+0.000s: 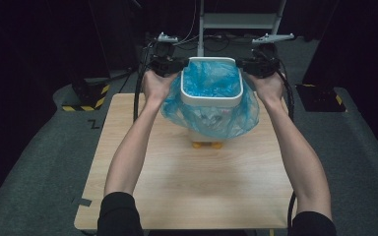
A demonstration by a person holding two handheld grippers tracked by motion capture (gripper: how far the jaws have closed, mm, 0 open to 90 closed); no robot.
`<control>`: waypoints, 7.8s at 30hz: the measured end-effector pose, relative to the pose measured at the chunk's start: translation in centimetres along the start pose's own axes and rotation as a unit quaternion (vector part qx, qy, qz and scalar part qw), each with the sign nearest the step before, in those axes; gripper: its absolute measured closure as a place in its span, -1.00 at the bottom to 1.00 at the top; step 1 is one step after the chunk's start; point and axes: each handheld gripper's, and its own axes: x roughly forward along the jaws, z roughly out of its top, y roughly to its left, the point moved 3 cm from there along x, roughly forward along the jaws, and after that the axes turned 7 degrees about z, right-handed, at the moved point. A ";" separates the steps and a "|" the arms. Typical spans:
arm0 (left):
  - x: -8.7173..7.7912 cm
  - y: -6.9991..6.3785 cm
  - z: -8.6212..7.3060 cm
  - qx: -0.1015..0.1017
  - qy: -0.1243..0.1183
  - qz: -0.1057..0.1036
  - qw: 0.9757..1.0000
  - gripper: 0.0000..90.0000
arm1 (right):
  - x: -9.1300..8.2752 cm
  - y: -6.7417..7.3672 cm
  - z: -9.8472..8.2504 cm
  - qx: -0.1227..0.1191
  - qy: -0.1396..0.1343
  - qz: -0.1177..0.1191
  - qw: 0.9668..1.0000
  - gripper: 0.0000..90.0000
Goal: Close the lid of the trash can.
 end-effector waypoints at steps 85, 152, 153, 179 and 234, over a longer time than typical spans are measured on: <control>-5.0 -0.9 -3.9 0.006 -0.051 -0.027 0.998 0.51 | -2.4 1.3 -2.9 0.011 -0.032 0.058 0.998 0.73; -10.5 0.6 -14.0 -0.040 -0.053 -0.013 0.998 0.10 | -11.4 1.7 -10.9 0.030 -0.091 0.018 0.995 0.39; -10.5 0.6 -14.1 -0.041 -0.053 -0.013 0.998 0.10 | -11.5 1.6 -11.1 0.034 -0.093 0.018 0.995 0.39; -10.3 0.5 -17.0 -0.046 -0.030 -0.004 0.998 0.08 | -11.6 1.4 -15.3 0.059 -0.079 0.014 0.995 0.36; -8.1 0.3 -24.5 -0.078 0.029 0.013 0.996 0.05 | -9.1 0.9 -23.7 0.124 -0.049 0.010 0.991 0.34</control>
